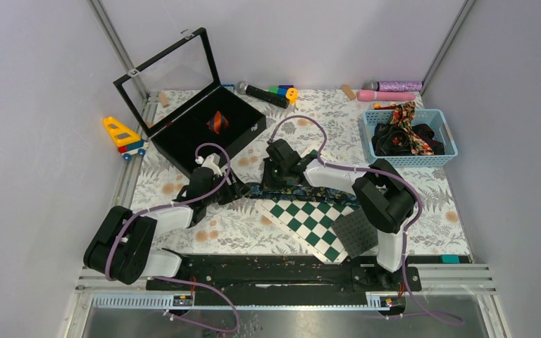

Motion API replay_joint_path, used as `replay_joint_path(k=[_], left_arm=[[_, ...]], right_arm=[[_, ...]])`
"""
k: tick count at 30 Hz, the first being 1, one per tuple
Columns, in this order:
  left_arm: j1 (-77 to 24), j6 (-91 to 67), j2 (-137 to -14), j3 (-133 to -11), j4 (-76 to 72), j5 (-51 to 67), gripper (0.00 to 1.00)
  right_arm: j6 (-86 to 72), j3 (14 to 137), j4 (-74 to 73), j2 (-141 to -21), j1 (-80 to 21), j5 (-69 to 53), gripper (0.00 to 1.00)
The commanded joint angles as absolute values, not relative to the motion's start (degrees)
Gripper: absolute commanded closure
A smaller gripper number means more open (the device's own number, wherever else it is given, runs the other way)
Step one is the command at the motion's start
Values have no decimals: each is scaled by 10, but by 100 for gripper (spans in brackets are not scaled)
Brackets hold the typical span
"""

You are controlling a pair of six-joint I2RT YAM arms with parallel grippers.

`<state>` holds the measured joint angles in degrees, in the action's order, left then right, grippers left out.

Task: Roll the ties
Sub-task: Roll the tie at the center of the board.

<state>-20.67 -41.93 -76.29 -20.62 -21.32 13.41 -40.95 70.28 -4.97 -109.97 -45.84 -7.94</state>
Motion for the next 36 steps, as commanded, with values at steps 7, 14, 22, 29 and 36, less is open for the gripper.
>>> replay_joint_path(k=[7, 14, 22, 29, 36], left_arm=[[-204, -425, -782, -191, -328, 183, 33], [-204, -425, -814, -189, -359, 202, 33], [-204, -434, -846, -181, -408, 216, 34], [-204, -435, -874, -182, -433, 222, 34], [-204, -444, -906, -180, -476, 236, 40]], right_arm=[[-401, 727, -61, -1113, -455, -65, 93], [-401, 728, -61, -1115, -455, -63, 93], [-400, 727, -61, -1117, -453, -66, 93], [-400, 727, -61, -1119, -451, -67, 93], [-399, 727, -61, -1119, -449, -70, 93]])
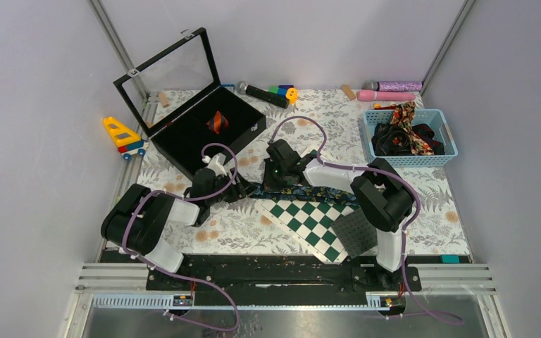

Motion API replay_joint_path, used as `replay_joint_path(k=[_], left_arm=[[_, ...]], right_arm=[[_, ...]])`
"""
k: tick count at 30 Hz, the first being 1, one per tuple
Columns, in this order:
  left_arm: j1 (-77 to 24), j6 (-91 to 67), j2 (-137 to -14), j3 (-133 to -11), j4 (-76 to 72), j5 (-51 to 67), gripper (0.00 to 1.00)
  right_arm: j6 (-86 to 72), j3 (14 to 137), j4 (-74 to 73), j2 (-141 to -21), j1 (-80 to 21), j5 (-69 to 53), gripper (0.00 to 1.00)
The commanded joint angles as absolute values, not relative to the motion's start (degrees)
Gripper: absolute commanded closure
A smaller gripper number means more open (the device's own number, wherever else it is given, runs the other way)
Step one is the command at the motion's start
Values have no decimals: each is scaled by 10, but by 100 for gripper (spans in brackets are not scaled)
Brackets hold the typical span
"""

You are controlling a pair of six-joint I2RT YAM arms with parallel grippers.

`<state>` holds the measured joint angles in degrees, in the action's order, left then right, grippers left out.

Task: Roll the ties
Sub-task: Roll the tie at the center of the board.

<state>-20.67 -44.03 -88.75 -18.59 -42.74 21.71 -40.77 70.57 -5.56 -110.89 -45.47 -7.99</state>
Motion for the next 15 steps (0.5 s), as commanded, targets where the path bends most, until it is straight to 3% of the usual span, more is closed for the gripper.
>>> replay_joint_path(k=[1, 15], left_arm=[[-204, -445, -911, -180, -481, 238, 41], [-204, -448, -920, -177, -475, 208, 38]], right_arm=[[-399, 727, -61, -1119, -448, -70, 93], [-400, 726, -61, -1119, -446, -75, 93]])
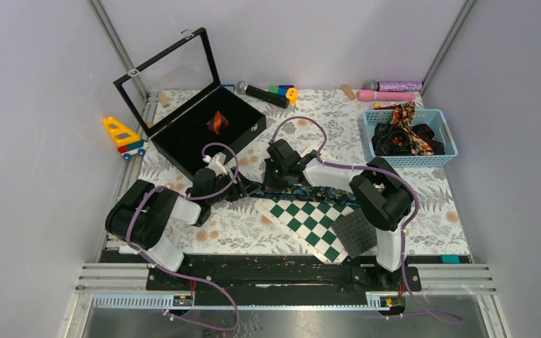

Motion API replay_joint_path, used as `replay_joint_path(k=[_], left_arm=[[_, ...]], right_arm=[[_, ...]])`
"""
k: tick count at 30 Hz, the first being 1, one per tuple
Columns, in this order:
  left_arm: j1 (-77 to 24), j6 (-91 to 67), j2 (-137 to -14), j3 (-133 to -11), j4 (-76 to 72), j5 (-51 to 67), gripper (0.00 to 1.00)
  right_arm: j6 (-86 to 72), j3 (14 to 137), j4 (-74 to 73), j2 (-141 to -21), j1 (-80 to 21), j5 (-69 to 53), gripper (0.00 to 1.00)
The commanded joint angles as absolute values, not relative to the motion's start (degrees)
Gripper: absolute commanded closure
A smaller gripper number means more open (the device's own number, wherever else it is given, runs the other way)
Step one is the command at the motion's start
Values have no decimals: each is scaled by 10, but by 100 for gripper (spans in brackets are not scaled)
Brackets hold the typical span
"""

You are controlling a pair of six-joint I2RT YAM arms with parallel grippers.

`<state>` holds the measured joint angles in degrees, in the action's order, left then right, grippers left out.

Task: Roll the ties
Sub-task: Roll the tie at the center of the board.

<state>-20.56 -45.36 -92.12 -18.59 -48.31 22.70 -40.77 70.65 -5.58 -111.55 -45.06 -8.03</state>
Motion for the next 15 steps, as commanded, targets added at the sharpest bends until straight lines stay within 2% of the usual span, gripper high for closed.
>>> replay_joint_path(k=[1, 15], left_arm=[[-204, -448, -920, -177, -474, 207, 38], [-204, -450, -946, -187, -504, 223, 45]], right_arm=[[-399, 727, -61, -1118, -445, -75, 93], [-399, 724, -61, -1118, -444, -79, 93]])
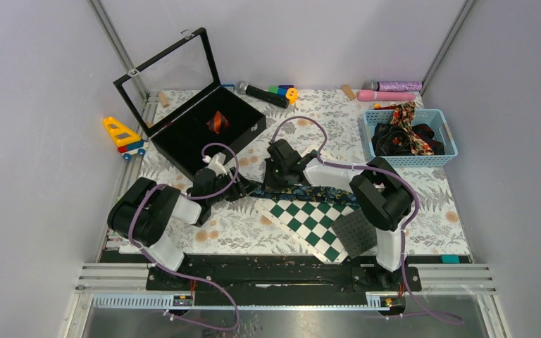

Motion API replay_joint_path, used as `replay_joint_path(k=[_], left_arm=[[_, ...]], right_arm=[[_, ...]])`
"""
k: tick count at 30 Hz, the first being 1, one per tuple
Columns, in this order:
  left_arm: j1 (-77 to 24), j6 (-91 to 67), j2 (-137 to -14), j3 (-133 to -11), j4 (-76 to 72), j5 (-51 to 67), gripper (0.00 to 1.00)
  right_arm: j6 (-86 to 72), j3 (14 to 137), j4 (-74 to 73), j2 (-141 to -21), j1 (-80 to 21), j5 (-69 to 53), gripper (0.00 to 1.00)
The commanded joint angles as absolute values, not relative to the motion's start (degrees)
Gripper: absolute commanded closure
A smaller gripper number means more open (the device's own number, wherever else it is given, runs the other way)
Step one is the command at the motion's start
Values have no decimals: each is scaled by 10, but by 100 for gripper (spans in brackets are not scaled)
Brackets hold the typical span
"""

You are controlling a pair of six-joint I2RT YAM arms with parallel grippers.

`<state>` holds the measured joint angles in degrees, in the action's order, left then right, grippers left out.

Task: Roll the ties
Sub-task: Roll the tie at the center of the board.

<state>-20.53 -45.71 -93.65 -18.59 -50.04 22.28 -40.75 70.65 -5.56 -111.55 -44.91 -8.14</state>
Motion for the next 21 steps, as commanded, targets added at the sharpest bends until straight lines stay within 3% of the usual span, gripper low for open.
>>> replay_joint_path(k=[1, 4, 15, 21], left_arm=[[-204, -450, -946, -188, -499, 221, 45], [-204, -450, -941, -189, -486, 209, 39], [-204, -441, -878, -174, -401, 111, 38], [-204, -434, -893, -186, -415, 136, 38]], right_arm=[[-399, 725, -61, -1119, -444, -80, 93], [-399, 726, -61, -1119, -444, -79, 93], [-400, 724, -61, -1117, -442, -81, 92], [-399, 725, -61, -1118, -442, -83, 92]])
